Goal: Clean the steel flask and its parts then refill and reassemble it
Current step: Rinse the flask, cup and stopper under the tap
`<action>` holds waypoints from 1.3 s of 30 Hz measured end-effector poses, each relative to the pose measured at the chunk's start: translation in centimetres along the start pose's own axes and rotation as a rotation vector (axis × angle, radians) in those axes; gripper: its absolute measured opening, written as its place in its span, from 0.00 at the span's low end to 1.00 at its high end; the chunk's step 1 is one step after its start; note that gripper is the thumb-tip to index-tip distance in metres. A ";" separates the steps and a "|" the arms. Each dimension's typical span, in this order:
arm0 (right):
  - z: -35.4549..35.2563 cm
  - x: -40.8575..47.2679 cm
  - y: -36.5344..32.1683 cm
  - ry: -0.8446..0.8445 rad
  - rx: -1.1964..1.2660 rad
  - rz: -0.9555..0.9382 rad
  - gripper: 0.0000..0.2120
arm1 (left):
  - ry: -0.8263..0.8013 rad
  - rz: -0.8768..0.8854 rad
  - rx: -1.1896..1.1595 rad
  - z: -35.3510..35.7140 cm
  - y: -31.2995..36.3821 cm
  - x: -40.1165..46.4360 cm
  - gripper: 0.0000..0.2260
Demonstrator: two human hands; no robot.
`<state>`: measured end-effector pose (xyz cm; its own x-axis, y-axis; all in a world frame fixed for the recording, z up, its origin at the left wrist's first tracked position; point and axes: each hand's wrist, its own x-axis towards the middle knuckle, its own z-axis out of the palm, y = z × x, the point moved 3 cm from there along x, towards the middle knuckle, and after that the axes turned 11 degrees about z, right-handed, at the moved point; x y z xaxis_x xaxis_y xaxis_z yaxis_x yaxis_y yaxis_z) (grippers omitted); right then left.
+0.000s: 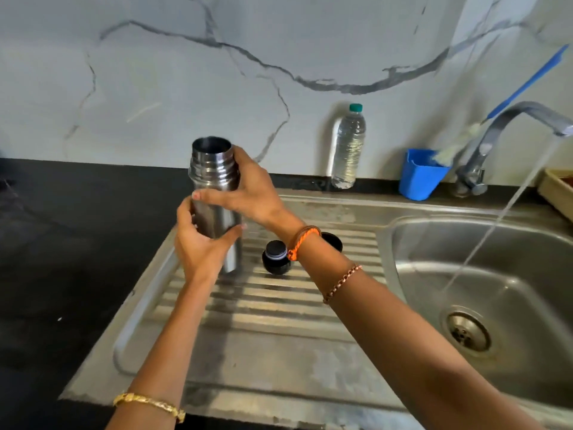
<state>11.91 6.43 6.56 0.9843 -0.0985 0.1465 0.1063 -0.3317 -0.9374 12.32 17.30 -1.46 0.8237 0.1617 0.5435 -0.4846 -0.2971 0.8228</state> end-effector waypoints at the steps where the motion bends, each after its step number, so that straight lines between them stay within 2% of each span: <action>1: -0.5 -0.3 -0.5 0.060 0.039 -0.040 0.30 | 0.009 0.062 0.000 -0.2 1.0 0.4 0.37; 4: -3.9 -1.4 -1.7 0.270 0.270 -0.134 0.26 | -0.034 0.294 0.028 0.6 5.4 1.8 0.37; 8: -9.9 -4.0 -1.9 0.595 0.598 -0.199 0.15 | -0.236 0.632 0.092 4.8 10.5 1.4 0.37; 10: -13.2 -5.6 -1.5 0.733 0.675 -0.223 0.12 | -0.319 0.710 0.057 7.5 11.7 0.4 0.38; 11: -14.8 -6.4 -1.1 0.801 0.700 -0.234 0.13 | -0.360 0.691 0.024 8.9 12.0 -0.4 0.38; 14: -20.0 -9.7 1.0 1.028 0.718 -0.210 0.20 | -0.534 0.455 -0.170 13.2 11.8 -3.7 0.38; 16: -23.9 -12.2 3.5 1.179 0.767 -0.163 0.19 | -0.647 0.254 -0.345 16.4 11.8 -6.6 0.35; 18: -27.9 -14.8 6.6 1.330 0.870 -0.080 0.20 | -0.695 -0.072 -0.558 19.6 12.1 -9.9 0.31; 20: -31.6 -16.8 9.9 1.421 0.987 0.048 0.21 | -0.723 -0.429 -0.768 23.0 13.7 -13.4 0.20; 21: -33.2 -17.5 11.4 1.439 1.031 0.129 0.23 | -0.728 -0.519 -0.837 24.6 14.7 -14.8 0.17; 23: -35.4 -18.8 14.5 1.456 1.095 0.299 0.28 | -0.706 -0.568 -0.900 27.5 16.7 -16.5 0.14; 25: -37.3 -19.4 17.3 1.400 1.142 0.403 0.27 | -0.664 -0.574 -0.838 30.2 17.8 -17.5 0.11; 29: -40.7 -18.3 20.9 1.108 1.137 0.518 0.29 | -0.565 -0.760 -0.697 33.9 16.8 -18.1 0.04; 30: -41.4 -17.8 21.6 1.041 1.112 0.541 0.28 | -0.542 -0.842 -0.655 34.5 16.3 -18.0 0.05; 33: -43.4 -16.1 22.9 0.894 1.050 0.565 0.13 | -0.517 -1.100 -0.525 35.8 14.7 -17.4 0.14; 35: -45.1 -14.1 23.3 0.758 1.049 0.501 0.13 | -0.509 -1.206 -0.538 36.9 13.9 -16.8 0.18; 37: -46.2 -12.0 23.4 0.637 1.046 0.460 0.16 | -0.456 -1.195 -0.563 38.0 13.5 -16.3 0.17; 39: -46.3 -10.0 24.0 0.609 1.106 0.475 0.12 | -0.325 -1.025 -0.543 39.0 13.4 -16.1 0.11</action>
<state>-1.92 -43.98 -2.73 0.7696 -0.4845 -0.4158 0.1162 0.7467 -0.6549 4.07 -25.96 -5.62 0.8961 -0.1775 -0.4069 0.4423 0.2785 0.8525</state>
